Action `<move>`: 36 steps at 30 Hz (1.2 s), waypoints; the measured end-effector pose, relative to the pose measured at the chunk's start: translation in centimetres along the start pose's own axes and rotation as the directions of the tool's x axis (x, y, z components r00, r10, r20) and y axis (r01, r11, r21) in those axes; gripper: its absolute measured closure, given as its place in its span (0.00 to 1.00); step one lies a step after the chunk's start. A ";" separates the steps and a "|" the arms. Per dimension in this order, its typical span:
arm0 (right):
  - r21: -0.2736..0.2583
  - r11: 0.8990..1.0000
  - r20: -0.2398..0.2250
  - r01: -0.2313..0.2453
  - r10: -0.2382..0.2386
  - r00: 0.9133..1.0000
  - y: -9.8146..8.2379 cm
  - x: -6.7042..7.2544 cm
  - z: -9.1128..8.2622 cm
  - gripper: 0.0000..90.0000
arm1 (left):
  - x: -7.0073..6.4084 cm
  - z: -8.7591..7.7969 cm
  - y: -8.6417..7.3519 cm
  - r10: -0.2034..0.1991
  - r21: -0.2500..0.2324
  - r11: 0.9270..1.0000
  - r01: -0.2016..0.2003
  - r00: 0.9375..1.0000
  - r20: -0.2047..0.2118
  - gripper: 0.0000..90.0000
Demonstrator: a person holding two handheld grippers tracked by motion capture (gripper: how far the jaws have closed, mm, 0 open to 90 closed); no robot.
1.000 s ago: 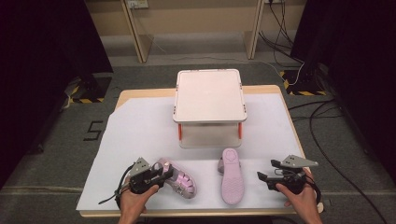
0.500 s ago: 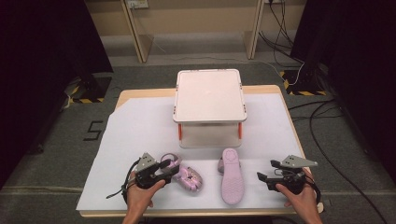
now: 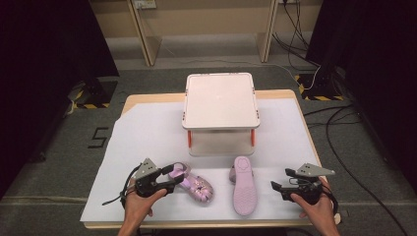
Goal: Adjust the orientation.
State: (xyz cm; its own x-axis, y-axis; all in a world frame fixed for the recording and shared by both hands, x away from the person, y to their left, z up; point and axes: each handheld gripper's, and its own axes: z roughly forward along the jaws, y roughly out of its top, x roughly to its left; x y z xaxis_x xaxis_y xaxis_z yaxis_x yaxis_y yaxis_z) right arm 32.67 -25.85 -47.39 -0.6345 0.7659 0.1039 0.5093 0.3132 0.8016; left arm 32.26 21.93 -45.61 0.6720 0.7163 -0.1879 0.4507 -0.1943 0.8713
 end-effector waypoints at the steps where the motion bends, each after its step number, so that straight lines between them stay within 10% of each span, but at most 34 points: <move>1: 0.002 1.000 0.000 -0.001 0.001 1.000 0.0 0.0 0.0 0.25 | -0.1 0.3 -0.1 0.017 0.029 0.999 -0.017 1.000 0.014 0.49; 6: 0.005 1.000 -0.006 0.000 0.000 1.000 0.0 0.0 0.0 0.25 | 0.2 1.2 -0.4 0.053 0.091 0.994 -0.056 0.998 0.031 0.65; 11: 0.008 1.000 -0.010 0.001 -0.001 1.000 0.0 0.0 0.1 0.25 | -0.4 0.4 -0.4 -0.011 0.116 0.993 0.003 0.998 0.064 0.86; 21: 0.007 1.000 -0.010 0.000 0.000 1.000 0.0 0.0 0.0 0.25 | -3.5 -1.3 -2.0 -0.138 0.157 0.981 0.115 0.981 0.139 0.77; 26: 0.007 1.000 -0.010 0.003 -0.003 1.000 0.0 0.0 0.1 0.25 | -4.4 -1.9 -2.0 -0.071 0.154 0.987 0.051 0.989 0.128 0.69; 32: 0.005 1.000 -0.005 -0.003 0.003 1.000 0.0 -0.1 0.0 0.25 | -2.7 -3.2 -1.2 -0.044 0.076 0.996 0.038 0.996 0.078 0.60; 36: 0.007 1.000 -0.007 -0.001 0.001 1.000 0.0 0.0 0.0 0.25 | -1.3 -3.2 -0.7 0.046 0.074 0.996 -0.047 0.999 0.018 0.59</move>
State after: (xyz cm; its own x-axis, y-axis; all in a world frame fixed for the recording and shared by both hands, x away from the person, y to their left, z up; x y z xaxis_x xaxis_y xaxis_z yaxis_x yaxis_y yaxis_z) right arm 32.72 -25.85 -47.43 -0.6375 0.7627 0.1089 0.5140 0.3157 0.7976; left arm 29.15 23.27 -44.55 0.7026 0.6943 -0.1562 0.4612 -0.2770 0.8429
